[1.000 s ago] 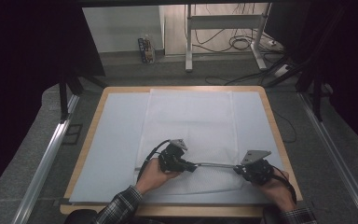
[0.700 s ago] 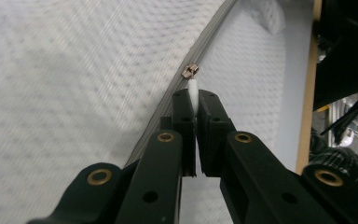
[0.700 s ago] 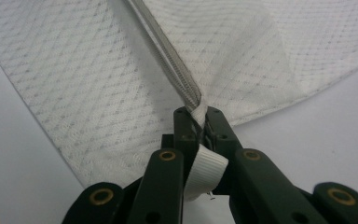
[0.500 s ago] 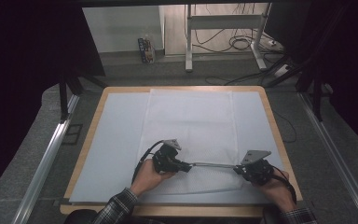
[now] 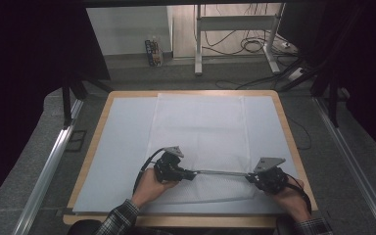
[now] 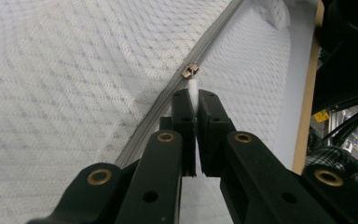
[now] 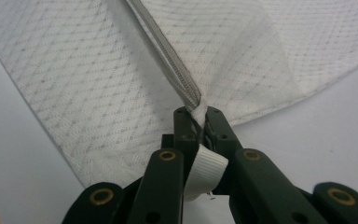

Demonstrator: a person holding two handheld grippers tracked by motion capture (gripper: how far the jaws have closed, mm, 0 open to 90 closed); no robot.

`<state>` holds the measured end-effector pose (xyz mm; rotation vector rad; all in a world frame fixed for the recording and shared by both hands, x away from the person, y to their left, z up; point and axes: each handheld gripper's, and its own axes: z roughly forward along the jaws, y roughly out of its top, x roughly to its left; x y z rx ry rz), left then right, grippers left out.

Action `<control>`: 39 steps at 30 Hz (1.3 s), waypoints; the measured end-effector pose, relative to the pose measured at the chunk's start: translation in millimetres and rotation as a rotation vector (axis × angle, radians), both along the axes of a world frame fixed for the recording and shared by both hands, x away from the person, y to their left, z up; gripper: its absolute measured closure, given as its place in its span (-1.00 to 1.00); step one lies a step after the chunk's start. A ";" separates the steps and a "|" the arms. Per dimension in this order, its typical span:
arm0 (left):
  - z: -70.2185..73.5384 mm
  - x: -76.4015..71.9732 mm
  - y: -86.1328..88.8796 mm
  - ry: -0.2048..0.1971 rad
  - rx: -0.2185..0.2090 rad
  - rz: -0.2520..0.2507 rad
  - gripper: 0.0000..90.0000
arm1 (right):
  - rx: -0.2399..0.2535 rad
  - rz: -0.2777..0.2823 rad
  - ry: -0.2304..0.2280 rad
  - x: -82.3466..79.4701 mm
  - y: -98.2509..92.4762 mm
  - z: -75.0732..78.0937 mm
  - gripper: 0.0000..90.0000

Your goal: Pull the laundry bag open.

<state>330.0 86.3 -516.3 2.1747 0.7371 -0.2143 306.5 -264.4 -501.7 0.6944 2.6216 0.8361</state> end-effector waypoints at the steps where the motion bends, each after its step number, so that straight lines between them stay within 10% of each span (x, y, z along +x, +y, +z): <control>1: 0.2 -0.5 0.7 -0.004 0.005 0.001 0.94 | -0.002 -0.001 -0.002 -0.1 0.0 0.1 0.88; 39: 0.0 -16.7 55.7 0.007 -0.011 0.114 0.94 | 0.015 -0.007 -0.003 0.3 -1.5 0.3 0.88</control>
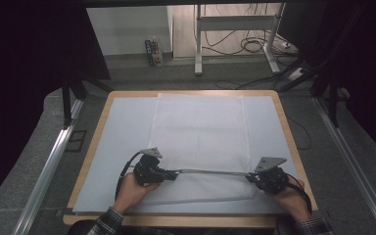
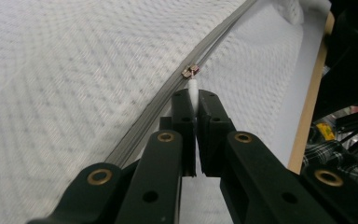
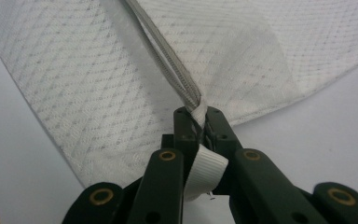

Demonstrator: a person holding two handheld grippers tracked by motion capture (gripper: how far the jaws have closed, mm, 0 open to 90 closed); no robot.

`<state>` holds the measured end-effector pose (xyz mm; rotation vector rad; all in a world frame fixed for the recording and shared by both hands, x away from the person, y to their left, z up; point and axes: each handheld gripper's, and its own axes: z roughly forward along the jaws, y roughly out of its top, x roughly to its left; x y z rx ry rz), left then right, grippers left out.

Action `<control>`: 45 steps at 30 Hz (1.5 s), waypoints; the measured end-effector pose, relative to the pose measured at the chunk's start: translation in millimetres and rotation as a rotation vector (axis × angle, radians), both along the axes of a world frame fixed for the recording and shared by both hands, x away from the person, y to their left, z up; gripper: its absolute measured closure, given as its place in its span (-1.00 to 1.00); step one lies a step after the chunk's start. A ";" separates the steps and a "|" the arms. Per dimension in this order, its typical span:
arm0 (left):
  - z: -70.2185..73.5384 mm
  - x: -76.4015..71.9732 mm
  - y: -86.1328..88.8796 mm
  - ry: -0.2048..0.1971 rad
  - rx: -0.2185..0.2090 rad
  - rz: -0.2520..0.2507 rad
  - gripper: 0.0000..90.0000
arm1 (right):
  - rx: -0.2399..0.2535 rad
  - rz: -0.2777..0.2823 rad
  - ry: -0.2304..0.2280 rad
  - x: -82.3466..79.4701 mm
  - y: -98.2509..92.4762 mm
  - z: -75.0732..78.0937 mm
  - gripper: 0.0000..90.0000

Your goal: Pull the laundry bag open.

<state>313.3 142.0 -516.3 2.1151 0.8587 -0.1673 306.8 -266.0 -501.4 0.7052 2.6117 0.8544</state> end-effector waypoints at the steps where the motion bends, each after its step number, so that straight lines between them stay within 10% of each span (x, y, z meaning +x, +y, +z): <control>1: -0.1 -0.3 1.5 0.001 0.003 0.002 0.94 | 0.003 -0.003 0.004 -0.1 -0.1 0.1 0.88; 45: -1.7 -21.2 60.3 0.016 0.008 0.147 0.94 | 0.000 -0.015 0.010 0.8 -2.5 0.2 0.88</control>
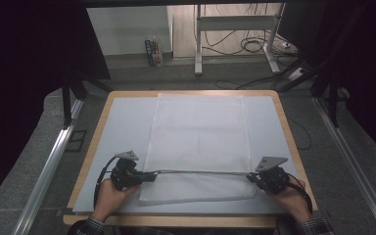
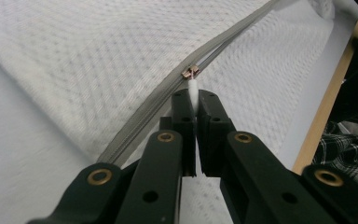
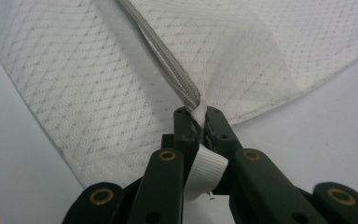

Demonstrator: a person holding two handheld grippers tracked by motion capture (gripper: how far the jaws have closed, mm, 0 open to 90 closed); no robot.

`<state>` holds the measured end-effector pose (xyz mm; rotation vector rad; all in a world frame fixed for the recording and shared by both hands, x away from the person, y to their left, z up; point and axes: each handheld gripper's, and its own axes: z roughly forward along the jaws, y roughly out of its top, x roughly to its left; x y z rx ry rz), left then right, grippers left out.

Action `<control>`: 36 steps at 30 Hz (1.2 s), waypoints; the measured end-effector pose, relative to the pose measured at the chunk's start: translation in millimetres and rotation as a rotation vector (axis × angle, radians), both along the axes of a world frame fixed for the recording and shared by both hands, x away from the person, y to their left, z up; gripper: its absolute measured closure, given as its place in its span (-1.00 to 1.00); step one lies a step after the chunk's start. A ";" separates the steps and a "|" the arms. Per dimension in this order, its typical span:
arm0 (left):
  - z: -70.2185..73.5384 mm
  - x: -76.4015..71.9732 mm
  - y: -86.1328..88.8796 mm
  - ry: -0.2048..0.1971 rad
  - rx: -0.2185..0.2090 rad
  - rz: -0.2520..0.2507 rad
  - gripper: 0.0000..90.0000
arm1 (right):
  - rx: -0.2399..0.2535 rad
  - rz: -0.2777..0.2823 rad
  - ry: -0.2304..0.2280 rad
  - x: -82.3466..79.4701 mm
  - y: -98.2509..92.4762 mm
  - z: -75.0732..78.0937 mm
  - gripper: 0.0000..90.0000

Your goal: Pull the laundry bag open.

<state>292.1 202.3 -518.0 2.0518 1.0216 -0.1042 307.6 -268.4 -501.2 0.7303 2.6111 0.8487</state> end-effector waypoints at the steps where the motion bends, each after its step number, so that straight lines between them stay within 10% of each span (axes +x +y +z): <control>1: -0.1 -0.7 1.4 0.001 0.004 0.002 0.95 | 0.001 0.001 0.001 0.1 0.1 -0.1 0.88; 36: -11.3 -12.1 42.0 0.030 0.046 0.123 0.94 | 0.001 -0.007 0.015 0.2 -0.9 -1.2 0.88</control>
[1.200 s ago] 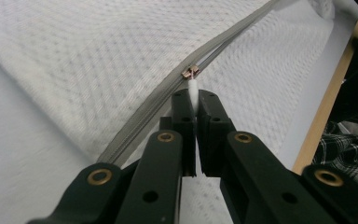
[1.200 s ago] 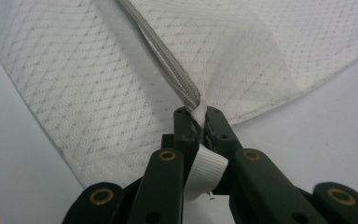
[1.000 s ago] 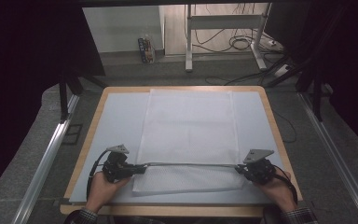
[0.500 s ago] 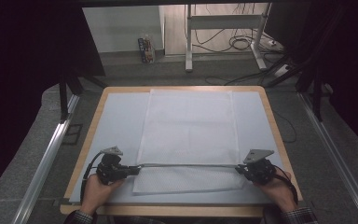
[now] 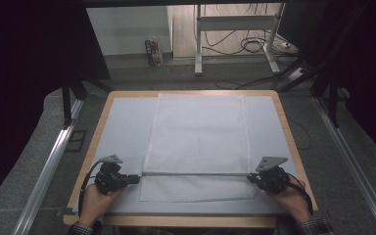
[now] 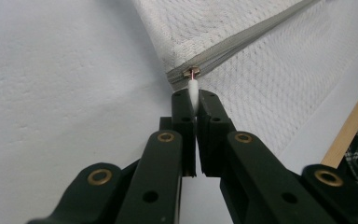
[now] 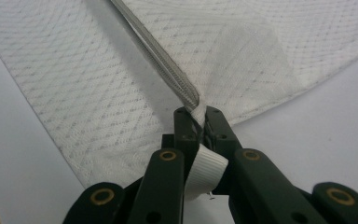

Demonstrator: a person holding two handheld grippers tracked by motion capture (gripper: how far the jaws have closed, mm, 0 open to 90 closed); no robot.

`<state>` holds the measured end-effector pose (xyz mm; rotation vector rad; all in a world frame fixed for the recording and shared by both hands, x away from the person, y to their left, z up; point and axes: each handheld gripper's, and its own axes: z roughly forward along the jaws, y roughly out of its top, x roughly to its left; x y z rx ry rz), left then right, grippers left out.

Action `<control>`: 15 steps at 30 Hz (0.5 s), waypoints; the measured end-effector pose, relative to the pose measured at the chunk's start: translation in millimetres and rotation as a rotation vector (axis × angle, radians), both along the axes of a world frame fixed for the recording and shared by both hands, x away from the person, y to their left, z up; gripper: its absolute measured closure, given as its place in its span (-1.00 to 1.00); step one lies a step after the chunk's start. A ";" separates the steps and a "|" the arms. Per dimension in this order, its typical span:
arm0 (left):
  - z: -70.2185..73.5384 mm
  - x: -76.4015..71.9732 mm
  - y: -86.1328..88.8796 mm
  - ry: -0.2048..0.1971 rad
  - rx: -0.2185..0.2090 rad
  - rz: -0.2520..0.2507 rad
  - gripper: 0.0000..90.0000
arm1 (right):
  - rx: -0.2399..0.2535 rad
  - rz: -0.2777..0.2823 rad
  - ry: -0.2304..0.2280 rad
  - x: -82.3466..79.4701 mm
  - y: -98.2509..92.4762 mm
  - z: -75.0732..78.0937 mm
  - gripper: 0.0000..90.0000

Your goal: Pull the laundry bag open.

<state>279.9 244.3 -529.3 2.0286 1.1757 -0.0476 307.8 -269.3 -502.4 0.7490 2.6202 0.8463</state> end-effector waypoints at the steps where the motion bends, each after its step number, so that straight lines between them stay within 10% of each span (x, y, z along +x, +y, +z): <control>1: -0.7 0.4 0.4 0.003 0.006 0.005 0.94 | -0.002 0.004 0.001 -0.5 0.8 -0.2 0.88; 15: -1.2 0.8 -5.0 -0.002 0.068 0.012 0.93 | -0.005 0.012 -0.003 -1.2 1.3 -1.7 0.77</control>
